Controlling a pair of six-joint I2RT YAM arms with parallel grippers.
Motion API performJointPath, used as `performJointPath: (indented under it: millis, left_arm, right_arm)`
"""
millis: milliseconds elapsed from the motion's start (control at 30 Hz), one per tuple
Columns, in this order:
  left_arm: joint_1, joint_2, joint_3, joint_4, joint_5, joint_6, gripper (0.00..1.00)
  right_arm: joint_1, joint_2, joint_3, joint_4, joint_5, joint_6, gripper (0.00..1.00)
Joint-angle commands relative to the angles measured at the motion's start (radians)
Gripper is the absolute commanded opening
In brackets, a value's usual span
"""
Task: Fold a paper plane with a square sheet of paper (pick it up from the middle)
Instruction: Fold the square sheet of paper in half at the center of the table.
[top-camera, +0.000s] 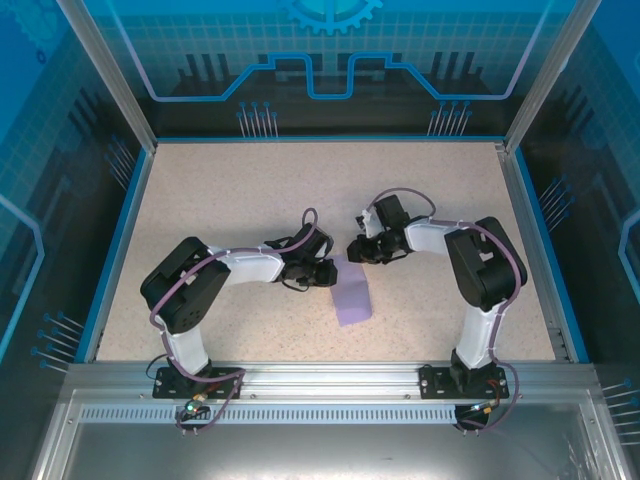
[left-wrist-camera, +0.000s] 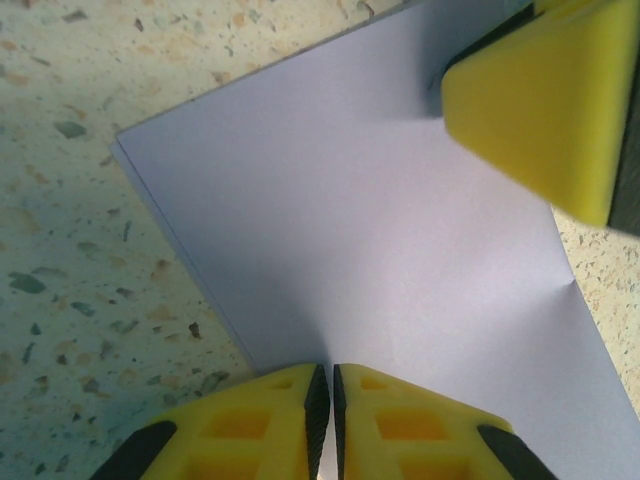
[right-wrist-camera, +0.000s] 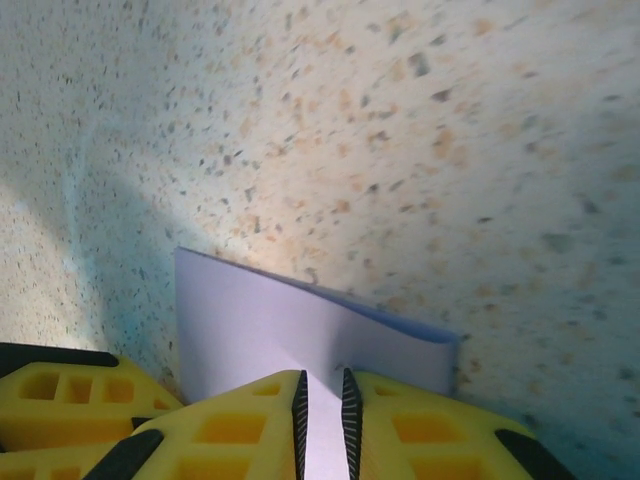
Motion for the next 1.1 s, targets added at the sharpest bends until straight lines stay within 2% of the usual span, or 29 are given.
performJointPath:
  millis: [0,133,333,500,767,1067]
  left_arm:
    - [0.001,0.051,-0.039,-0.153,-0.081,0.032,0.16]
    - [0.0,0.053,-0.039,-0.151,-0.081,0.034,0.16]
    - [0.0,0.059,-0.028,-0.153,-0.08,0.036,0.16]
    - [0.001,0.065,-0.022,-0.156,-0.078,0.039,0.16]
    - [0.002,0.054,-0.028,-0.162,-0.081,0.046,0.16]
    - [0.003,0.051,-0.039,-0.164,-0.083,0.046,0.16]
  right_arm:
    - [-0.048,0.006,-0.031,-0.001,0.066,-0.016,0.21]
    - [-0.06,-0.027,-0.03,-0.005,0.059,-0.017,0.21]
    - [0.001,-0.09,-0.014,0.008,0.032,0.02,0.21]
    - [0.033,-0.023,0.021,0.028,0.016,0.043,0.21]
    - [-0.008,0.054,0.032,0.04,0.045,0.043,0.2]
    - [-0.059,0.039,0.019,0.006,0.132,0.027,0.2]
